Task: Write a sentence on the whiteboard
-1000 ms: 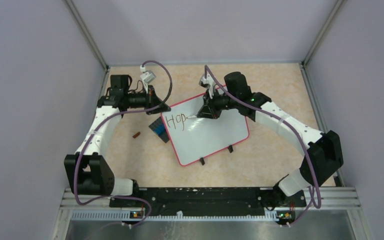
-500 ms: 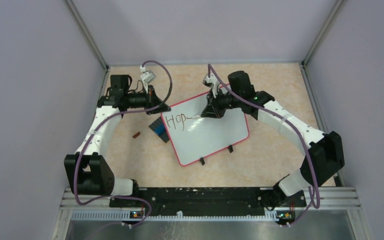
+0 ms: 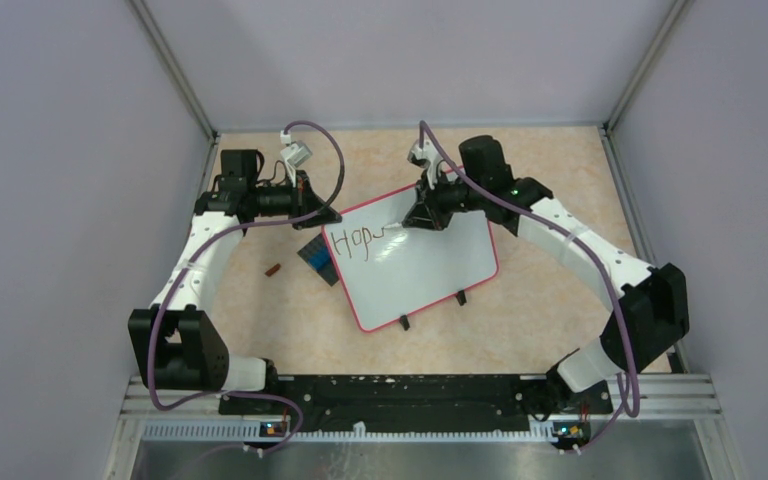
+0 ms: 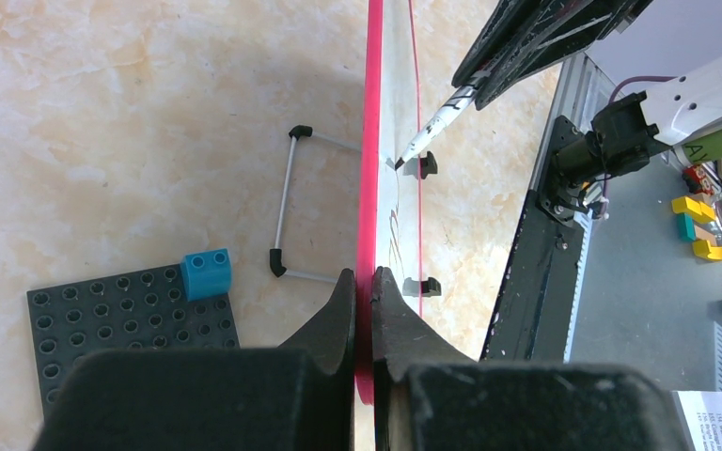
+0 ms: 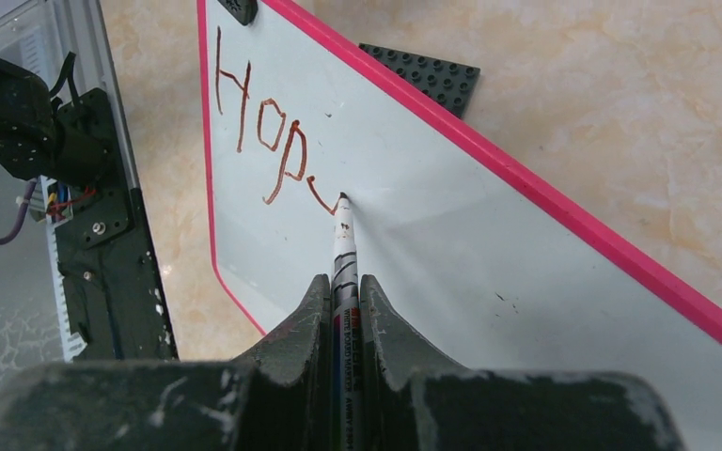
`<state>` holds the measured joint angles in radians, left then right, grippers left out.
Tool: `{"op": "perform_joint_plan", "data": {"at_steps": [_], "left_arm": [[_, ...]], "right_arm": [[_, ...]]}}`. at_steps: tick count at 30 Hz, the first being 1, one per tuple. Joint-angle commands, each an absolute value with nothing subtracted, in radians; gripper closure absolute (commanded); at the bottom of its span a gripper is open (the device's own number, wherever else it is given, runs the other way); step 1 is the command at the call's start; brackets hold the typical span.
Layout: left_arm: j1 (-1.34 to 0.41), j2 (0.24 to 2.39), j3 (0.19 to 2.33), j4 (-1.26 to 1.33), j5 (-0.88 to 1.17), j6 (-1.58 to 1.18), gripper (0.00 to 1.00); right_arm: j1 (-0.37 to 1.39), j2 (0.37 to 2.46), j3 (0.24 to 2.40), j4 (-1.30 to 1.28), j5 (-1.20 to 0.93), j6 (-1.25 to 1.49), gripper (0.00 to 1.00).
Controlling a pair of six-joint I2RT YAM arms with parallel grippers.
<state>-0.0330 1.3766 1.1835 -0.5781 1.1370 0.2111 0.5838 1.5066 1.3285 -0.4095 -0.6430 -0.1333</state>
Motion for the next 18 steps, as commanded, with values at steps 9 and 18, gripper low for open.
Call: {"op": "perform_joint_plan", "data": {"at_steps": [9,18], "left_arm": [[-0.044,1.359,1.173,-0.597,1.125,0.231,1.00],[-0.044,1.359,1.172,-0.597,1.125,0.234,1.00]], "right_arm": [[0.618,1.536,1.399,-0.354,-0.602,-0.139,1.00],[0.645,1.542,1.359,-0.355,-0.595,-0.147,1.00]]}}
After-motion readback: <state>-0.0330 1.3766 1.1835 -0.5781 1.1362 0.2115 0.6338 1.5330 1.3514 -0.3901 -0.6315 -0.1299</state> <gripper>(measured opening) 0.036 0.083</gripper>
